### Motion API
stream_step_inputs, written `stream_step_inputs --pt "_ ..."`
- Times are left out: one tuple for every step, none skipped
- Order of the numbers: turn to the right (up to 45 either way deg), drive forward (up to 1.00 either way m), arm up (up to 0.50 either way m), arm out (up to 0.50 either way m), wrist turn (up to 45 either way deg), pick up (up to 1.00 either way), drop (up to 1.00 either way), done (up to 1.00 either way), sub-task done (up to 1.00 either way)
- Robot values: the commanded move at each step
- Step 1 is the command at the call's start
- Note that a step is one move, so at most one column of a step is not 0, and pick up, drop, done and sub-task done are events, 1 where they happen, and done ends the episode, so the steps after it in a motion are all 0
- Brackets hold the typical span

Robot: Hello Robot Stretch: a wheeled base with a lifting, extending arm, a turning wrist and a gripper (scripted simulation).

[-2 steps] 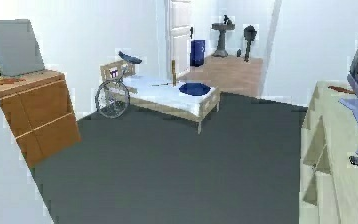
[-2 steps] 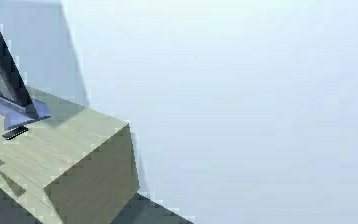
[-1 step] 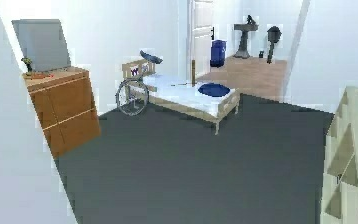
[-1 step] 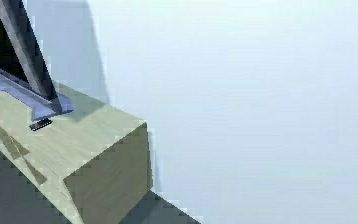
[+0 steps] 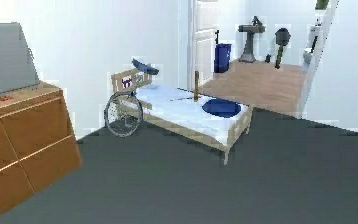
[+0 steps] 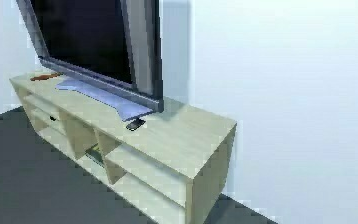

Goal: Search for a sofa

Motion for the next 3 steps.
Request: stream_step_inputs --pt "27.0 0.0 0.0 0.0 0.0 0.0 0.0 0.0 0.0" --pt "0.0 1.0 0.0 0.0 0.0 0.0 0.0 0.0 0.0" --pt "0.0 1.0 0.0 0.0 0.0 0.0 0.0 0.0 0.0"
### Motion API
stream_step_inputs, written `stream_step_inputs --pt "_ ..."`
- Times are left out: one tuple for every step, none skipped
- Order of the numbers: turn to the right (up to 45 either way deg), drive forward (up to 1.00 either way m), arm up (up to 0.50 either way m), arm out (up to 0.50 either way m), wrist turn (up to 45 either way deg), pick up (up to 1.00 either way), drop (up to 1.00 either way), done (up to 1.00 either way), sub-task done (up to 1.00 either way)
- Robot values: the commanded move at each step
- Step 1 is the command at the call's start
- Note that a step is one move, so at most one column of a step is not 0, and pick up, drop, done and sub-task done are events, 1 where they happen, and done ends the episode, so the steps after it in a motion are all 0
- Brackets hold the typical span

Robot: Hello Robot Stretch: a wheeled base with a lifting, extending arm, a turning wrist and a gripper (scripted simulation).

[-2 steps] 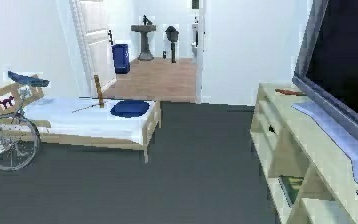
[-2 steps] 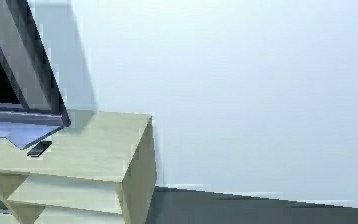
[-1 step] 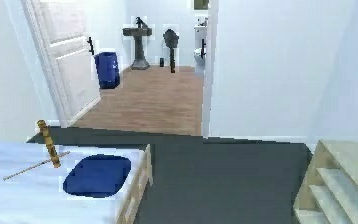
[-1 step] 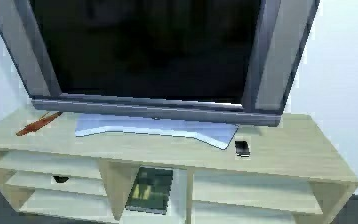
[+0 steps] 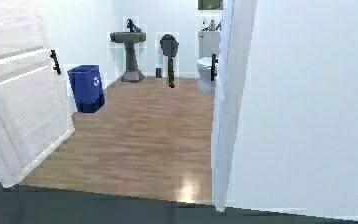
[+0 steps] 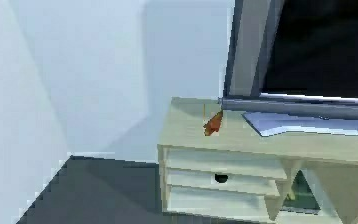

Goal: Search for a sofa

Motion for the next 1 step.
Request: stream_step_inputs --pt "0.0 0.55 0.0 0.0 0.0 0.0 0.0 0.0 0.0"
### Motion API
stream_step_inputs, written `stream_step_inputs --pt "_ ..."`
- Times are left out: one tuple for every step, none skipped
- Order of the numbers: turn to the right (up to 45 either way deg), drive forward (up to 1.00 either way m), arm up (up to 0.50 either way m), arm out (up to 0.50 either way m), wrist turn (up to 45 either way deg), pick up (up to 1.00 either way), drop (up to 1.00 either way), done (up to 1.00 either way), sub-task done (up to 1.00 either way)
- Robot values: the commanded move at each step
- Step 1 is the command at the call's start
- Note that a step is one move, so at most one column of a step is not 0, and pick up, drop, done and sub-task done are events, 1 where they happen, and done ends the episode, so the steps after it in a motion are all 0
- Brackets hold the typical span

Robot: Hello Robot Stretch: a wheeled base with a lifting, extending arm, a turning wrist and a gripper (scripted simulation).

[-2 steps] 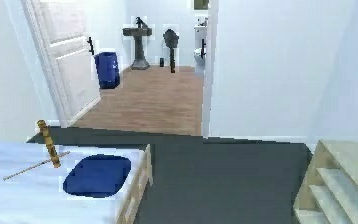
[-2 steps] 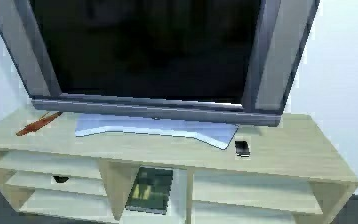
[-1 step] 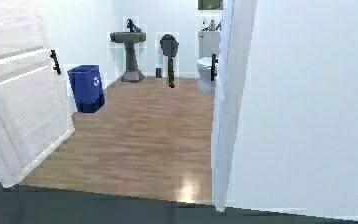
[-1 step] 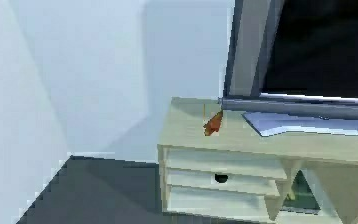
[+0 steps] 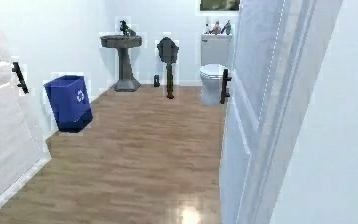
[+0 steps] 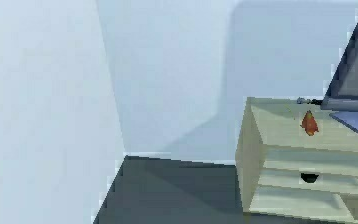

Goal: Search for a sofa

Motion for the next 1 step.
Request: stream_step_inputs --pt "-15.0 0.0 0.0 0.0 0.0 0.0 0.0 0.0 0.0"
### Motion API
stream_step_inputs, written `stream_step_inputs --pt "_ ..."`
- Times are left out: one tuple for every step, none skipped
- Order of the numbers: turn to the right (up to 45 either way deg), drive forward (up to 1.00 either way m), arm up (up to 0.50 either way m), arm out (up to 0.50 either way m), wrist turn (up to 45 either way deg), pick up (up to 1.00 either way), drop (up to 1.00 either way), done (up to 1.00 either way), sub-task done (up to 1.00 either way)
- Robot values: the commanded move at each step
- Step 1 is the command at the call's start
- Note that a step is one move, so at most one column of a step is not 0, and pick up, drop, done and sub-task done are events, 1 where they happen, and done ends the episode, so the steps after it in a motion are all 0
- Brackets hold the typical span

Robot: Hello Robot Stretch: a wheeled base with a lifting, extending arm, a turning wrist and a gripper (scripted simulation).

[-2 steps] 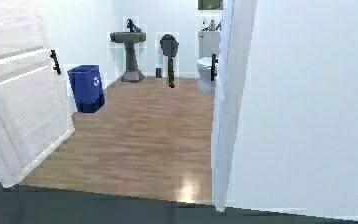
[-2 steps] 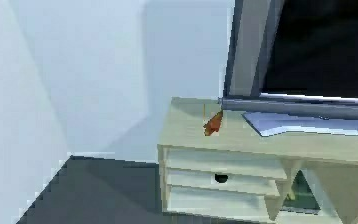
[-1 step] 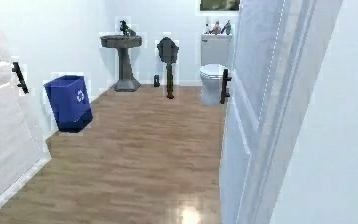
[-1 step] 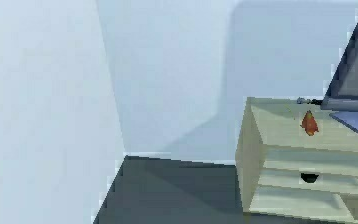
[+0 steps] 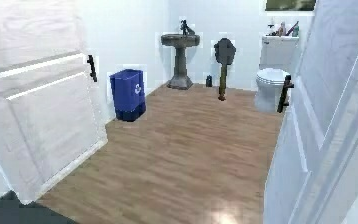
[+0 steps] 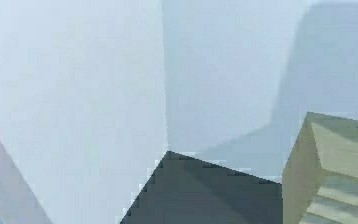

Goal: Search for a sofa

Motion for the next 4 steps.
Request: stream_step_inputs --pt "0.0 0.5 0.0 0.0 0.0 0.0 0.0 0.0 0.0" --pt "21.0 0.0 0.0 0.0 0.0 0.0 0.0 0.0 0.0" --pt "0.0 1.0 0.0 0.0 0.0 0.0 0.0 0.0 0.0" --pt "6.0 0.0 0.0 0.0 0.0 0.0 0.0 0.0 0.0"
